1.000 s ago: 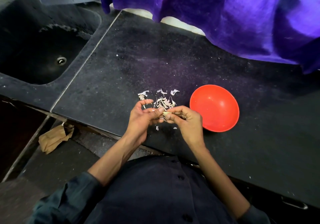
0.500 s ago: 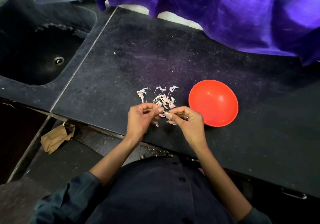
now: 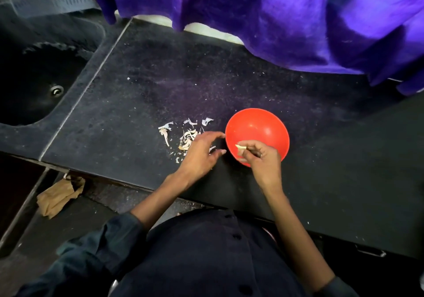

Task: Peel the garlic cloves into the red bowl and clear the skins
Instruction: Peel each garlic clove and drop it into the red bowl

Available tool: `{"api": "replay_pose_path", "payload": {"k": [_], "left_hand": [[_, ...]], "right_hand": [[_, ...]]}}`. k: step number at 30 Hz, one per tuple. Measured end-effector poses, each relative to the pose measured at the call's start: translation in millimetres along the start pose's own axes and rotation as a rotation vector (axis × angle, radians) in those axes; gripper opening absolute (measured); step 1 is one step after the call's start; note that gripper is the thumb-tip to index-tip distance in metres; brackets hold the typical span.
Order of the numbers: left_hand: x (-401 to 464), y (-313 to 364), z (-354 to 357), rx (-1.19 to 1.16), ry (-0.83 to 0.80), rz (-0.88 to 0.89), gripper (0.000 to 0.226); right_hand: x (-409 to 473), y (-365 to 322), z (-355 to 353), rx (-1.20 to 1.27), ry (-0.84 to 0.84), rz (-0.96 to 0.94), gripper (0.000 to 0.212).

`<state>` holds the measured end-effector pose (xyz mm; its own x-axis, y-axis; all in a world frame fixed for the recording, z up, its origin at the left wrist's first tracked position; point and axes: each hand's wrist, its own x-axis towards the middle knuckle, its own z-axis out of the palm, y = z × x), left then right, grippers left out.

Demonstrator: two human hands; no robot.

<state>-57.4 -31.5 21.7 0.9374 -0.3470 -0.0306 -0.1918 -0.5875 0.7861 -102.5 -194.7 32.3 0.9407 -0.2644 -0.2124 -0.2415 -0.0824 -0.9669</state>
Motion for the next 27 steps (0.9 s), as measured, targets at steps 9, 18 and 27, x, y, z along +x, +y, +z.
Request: {"api": "replay_pose_path", "payload": {"k": [9, 18, 27], "left_hand": [[10, 4, 6, 0.053, 0.081, -0.082, 0.031], [-24, -6, -9, -0.043, 0.253, -0.281, 0.020], [-62, -32, -13, -0.079, 0.381, -0.472, 0.026]], "right_hand": [[21, -1, -27, -0.116, 0.012, -0.052, 0.048], [5, 5, -21, -0.105, -0.204, -0.009, 0.033], [-6, 32, 39, -0.570, -0.542, -0.174, 0.028]]}}
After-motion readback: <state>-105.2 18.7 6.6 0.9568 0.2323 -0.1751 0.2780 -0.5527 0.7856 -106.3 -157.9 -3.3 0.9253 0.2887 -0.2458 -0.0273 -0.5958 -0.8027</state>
